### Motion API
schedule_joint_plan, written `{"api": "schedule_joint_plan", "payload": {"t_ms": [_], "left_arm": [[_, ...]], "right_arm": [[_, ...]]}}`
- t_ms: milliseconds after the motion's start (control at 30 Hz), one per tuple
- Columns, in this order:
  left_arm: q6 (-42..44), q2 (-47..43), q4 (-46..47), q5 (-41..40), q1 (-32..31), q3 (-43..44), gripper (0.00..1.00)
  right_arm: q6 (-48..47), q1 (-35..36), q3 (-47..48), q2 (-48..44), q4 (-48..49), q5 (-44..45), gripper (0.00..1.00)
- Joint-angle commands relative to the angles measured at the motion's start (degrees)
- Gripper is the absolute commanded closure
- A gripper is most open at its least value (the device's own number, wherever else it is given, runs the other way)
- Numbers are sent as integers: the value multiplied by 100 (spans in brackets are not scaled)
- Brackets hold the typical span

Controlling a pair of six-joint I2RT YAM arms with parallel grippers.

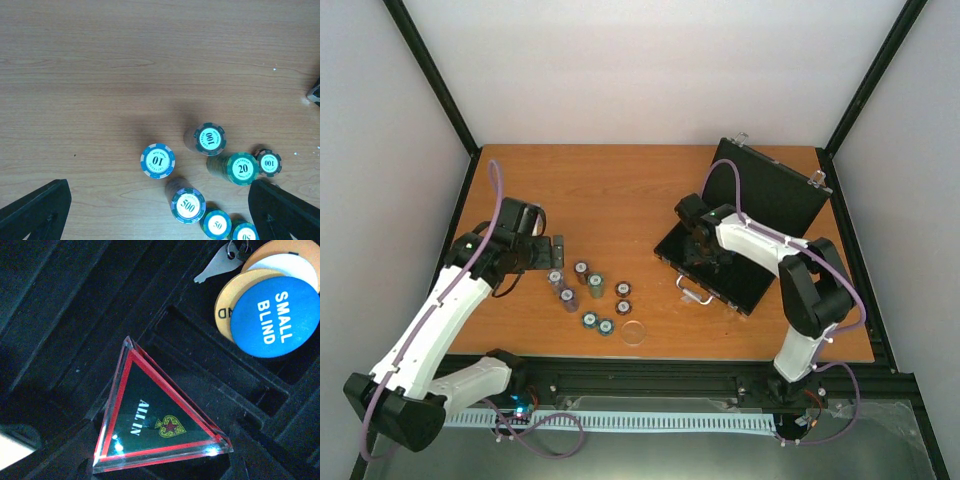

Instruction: Pack up texas hold em set

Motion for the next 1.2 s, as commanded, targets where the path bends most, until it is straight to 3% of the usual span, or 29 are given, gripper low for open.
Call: {"api": "schedule_joint_plan", "payload": {"t_ms": [0,533,767,1167], "left_arm": [[-207,39,-141,-158,-22,41,0],[-601,235,-146,-318,-22,39,0],[-705,225,-107,-272,-22,-5,0],[-805,209,-21,-327,-20,-48,0]], "right_arm": [[-120,-210,107,185,345,16,29],[-232,-390,102,555,525,218,28],[-335,-411,-38,545,559,-10,18],[-763,-446,629,415,428,-74,13]]}}
